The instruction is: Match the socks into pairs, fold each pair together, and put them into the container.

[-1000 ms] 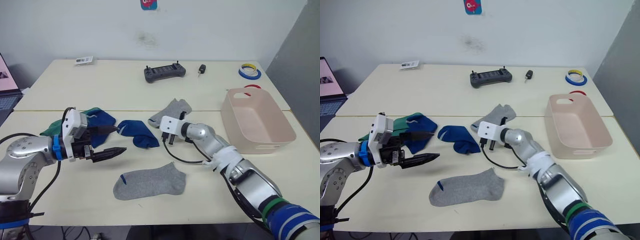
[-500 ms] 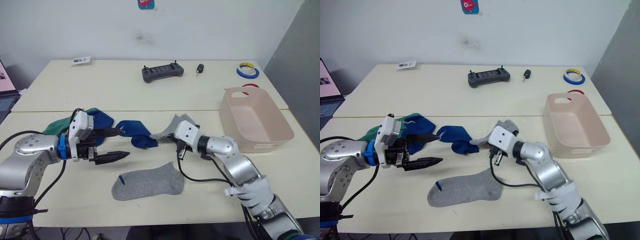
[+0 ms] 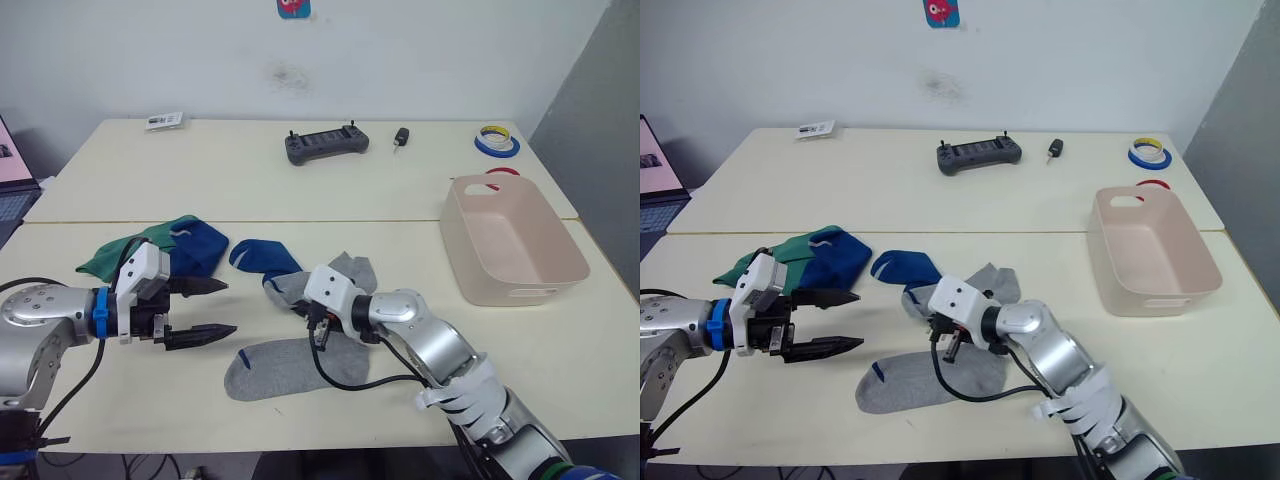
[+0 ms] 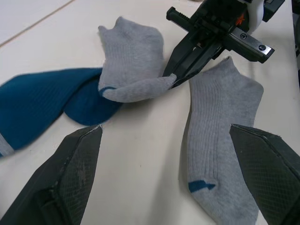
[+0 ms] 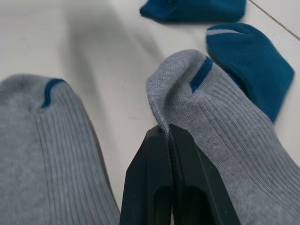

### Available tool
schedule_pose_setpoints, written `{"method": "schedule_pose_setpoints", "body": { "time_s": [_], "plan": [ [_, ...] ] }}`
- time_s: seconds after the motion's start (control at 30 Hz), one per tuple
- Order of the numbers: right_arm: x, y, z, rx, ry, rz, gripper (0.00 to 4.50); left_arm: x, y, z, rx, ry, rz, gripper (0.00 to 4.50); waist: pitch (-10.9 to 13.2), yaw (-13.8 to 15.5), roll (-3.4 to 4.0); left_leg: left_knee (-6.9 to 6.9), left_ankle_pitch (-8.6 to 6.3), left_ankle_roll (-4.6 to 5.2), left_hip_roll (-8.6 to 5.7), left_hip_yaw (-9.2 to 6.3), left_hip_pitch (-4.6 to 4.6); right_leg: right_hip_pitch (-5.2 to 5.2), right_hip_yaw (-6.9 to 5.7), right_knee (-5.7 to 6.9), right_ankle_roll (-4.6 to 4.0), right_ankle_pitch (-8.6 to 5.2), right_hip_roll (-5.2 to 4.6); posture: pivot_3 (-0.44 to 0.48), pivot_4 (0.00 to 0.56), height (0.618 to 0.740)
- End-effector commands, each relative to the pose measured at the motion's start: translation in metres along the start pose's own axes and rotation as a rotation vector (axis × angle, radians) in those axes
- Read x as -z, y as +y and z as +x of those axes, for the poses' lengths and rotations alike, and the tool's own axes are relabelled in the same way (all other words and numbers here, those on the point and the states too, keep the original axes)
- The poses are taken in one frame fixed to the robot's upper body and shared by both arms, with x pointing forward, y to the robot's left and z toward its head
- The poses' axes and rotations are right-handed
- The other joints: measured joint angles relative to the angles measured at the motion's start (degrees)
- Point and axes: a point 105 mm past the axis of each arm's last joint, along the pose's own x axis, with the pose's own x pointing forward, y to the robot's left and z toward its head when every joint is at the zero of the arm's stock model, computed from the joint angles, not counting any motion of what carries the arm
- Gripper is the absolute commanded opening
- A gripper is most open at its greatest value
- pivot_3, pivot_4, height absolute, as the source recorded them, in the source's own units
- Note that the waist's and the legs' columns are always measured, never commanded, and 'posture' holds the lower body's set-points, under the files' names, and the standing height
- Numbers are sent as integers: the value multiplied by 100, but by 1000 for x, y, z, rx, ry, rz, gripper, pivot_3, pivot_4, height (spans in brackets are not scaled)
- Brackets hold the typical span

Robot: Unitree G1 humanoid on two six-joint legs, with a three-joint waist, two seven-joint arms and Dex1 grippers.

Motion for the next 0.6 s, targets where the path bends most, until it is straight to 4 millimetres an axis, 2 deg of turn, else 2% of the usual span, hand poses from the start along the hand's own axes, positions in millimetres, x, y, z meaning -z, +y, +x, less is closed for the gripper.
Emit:
{"method": "schedule_pose_setpoints", "body": {
  "time_s": [0.03, 0.17, 0.3, 0.47, 0.6],
  "plan": [
    [-13, 5, 1, -40, -51, 3, 1211, -6, 2, -10, -41, -1, 11, 4500, 0, 1, -1, 0, 0, 0, 0, 0, 0, 0, 0, 0, 0, 0, 0, 0, 150, 740],
    [-15, 8, -16, -76, -62, -9, 2610, 1, 1, -9, -87, -18, -82, 4500, -1, 8, -1, 1, 0, 0, -2, 0, 0, 1, -1, 0, 0, 0, -2, 0, 150, 740],
    [-20, 4, -39, -54, -83, -84, 3935, 7, -5, 1, -138, -113, -299, 4500, -2, 13, -3, 2, -1, 1, -1, -3, -1, 3, 1, -2, 0, 0, -8, 0, 150, 740],
    [-19, -11, -61, 27, -76, -128, 3935, 15, -12, 26, -192, -233, -542, 4500, -3, 14, -5, 3, -1, 1, 0, -13, -1, 7, 1, 1, 0, 0, -8, 0, 150, 740],
    [-18, -16, -70, 60, -75, -123, 3935, 18, -5, 44, -248, -327, -682, 4500, -10, 22, -17, 11, 0, 1, -1, -23, -3, 11, -5, 3, 0, 0, -7, 0, 150, 740]
  ]
}}
